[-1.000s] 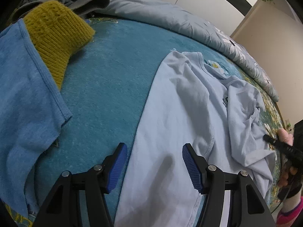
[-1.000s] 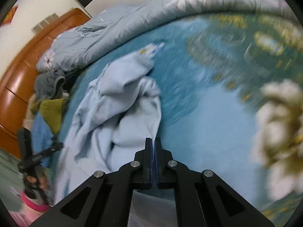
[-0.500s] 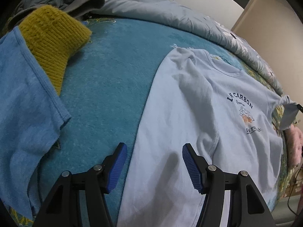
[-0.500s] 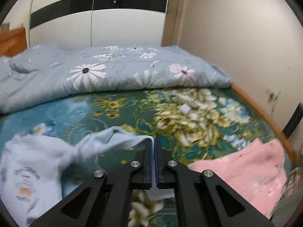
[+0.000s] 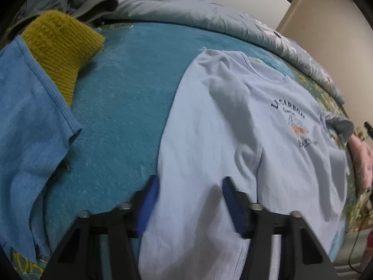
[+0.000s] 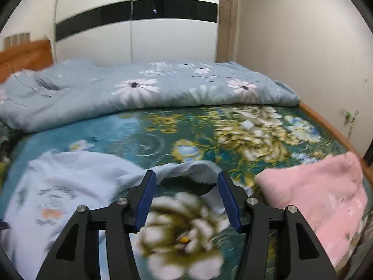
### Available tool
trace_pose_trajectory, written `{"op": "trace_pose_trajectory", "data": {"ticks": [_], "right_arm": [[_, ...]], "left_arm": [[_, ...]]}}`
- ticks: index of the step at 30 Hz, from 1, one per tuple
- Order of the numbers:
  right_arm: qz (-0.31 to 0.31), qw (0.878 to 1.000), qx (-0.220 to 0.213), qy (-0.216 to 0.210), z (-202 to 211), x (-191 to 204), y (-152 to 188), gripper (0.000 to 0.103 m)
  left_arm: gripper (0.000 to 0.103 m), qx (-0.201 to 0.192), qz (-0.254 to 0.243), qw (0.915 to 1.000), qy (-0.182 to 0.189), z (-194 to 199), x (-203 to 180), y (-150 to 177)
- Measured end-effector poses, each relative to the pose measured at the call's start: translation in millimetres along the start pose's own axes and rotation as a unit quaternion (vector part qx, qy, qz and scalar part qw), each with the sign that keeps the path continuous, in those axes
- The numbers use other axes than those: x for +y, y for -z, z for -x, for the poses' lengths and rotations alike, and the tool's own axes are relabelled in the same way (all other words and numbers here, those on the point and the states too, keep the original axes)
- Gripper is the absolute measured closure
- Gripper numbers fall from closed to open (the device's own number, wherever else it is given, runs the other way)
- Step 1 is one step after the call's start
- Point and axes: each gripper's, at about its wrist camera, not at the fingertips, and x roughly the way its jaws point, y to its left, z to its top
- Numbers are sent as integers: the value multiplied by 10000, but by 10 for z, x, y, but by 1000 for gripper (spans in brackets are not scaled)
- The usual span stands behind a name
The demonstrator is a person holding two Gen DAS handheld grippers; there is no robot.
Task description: Fold clothes
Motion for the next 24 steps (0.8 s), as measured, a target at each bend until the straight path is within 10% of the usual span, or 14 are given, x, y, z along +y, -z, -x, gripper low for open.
{"op": "trace_pose_trajectory", "data": {"ticks": [2, 8, 18, 24], "right_arm": [[2, 9997, 79, -246, 77, 101, 102, 44], [-5, 9970, 344, -689, 183, 305, 337, 44], [-344, 9914, 759, -1009, 116, 268, 632, 44], [-480, 9773, 1371, -1542, -99, 339, 904, 44]], "left_arm": [[99, -14, 0, 10000, 92, 13, 7, 29], [100, -437, -8, 9990, -54, 213, 91, -74], [99, -1400, -188, 9722, -1867, 598, 625, -1180], [90, -1017, 271, 9903, -905, 447, 698, -1287]]}}
